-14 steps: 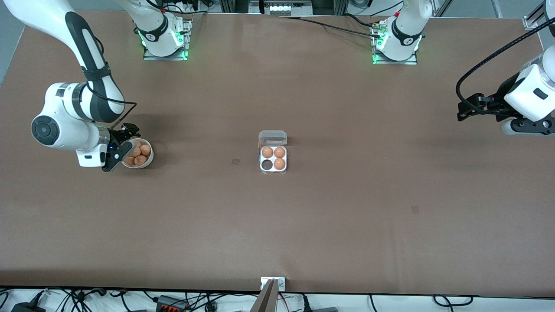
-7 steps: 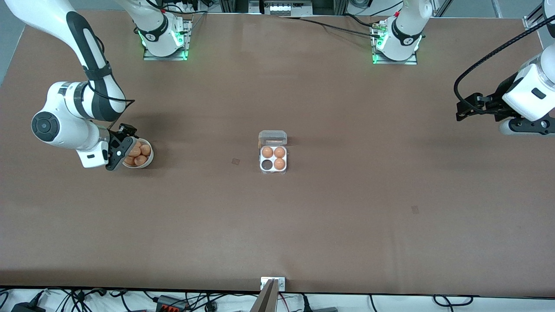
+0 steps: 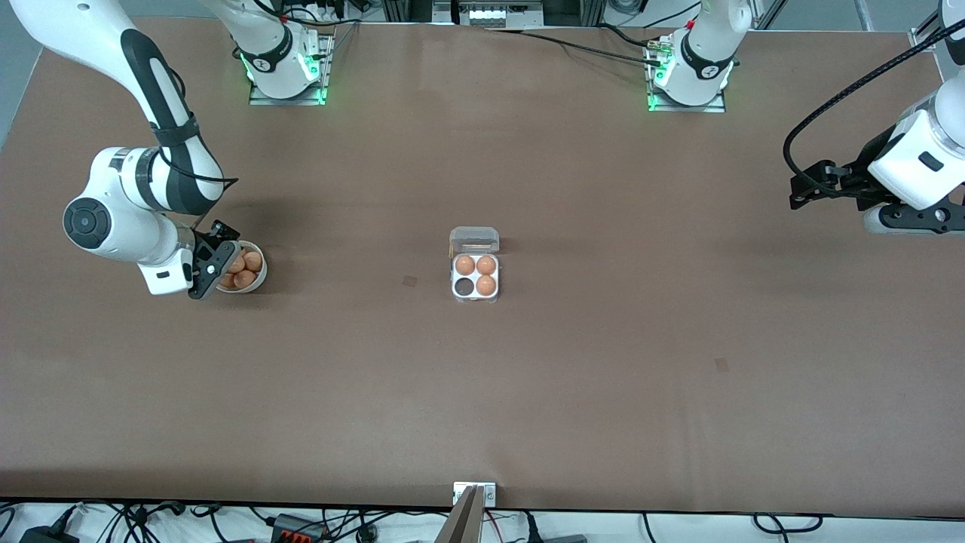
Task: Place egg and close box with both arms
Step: 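Lower the right gripper into the bowl and grasp one brown egg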
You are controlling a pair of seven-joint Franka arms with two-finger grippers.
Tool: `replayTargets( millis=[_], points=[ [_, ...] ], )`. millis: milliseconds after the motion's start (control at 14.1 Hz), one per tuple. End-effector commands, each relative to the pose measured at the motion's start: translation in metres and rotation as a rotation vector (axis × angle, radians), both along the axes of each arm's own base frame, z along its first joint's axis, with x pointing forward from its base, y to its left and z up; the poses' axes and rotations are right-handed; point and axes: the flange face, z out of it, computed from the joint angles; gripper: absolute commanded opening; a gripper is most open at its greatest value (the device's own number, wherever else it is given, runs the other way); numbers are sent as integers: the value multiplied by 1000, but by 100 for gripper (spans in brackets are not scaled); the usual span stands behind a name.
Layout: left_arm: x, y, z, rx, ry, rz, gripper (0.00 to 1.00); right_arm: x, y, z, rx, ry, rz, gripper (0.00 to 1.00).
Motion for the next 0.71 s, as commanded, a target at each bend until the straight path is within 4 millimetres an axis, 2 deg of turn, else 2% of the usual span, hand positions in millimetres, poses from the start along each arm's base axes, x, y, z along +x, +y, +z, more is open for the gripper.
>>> replayTargets(
  millis=[0, 354, 424, 637],
  points=[
    [-3, 0, 9, 10, -2, -23, 100, -3, -1, -2, 7, -8, 18, 70],
    [-4, -1, 10, 10, -2, -23, 100, -1, 1, -10, 8, -17, 21, 69],
    [-3, -3, 9, 10, -1, -27, 100, -1, 1, -10, 9, -16, 27, 65],
    [-3, -1, 9, 10, -1, -25, 100, 0, 0, -8, 10, -16, 32, 39]
  ],
)
